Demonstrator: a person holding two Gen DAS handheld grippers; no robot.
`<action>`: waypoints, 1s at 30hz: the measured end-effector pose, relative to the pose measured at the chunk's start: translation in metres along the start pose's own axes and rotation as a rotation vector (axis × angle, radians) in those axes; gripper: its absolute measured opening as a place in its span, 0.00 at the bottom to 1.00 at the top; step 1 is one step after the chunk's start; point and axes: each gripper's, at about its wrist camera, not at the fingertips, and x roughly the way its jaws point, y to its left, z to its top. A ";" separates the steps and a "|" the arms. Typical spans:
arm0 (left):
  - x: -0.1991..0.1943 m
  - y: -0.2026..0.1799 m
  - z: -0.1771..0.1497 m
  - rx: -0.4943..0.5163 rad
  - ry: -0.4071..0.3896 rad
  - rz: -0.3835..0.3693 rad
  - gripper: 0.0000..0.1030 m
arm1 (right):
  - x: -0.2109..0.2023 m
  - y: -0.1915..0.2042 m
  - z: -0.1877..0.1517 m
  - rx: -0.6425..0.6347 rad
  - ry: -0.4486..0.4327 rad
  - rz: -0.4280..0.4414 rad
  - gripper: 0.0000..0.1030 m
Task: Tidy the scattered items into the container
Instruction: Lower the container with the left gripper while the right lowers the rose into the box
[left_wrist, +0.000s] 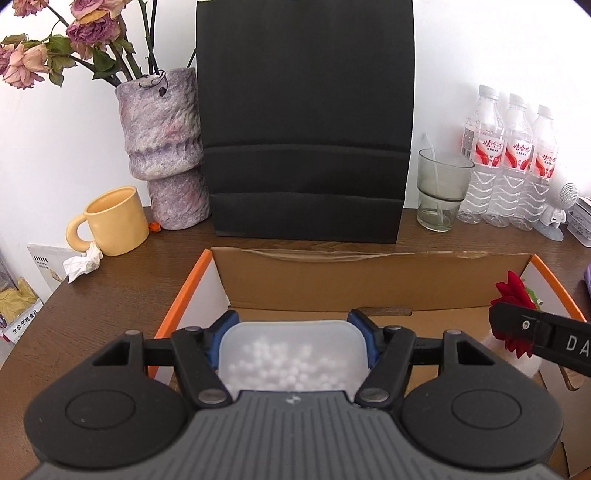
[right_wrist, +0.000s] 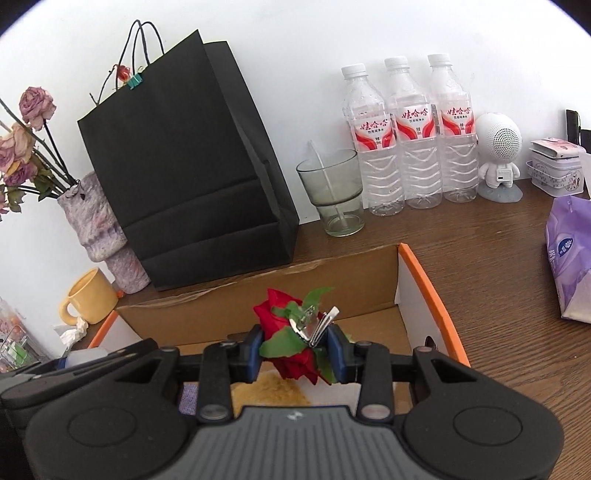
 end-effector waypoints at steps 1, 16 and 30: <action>0.000 0.001 0.000 -0.002 0.000 0.003 0.65 | 0.000 0.000 0.000 0.003 0.002 0.002 0.34; 0.006 0.001 -0.002 0.004 0.036 0.023 0.65 | -0.001 0.008 -0.001 -0.035 0.008 -0.006 0.34; 0.005 -0.002 -0.002 0.020 0.037 0.029 0.65 | -0.001 0.008 -0.001 -0.032 0.010 -0.005 0.35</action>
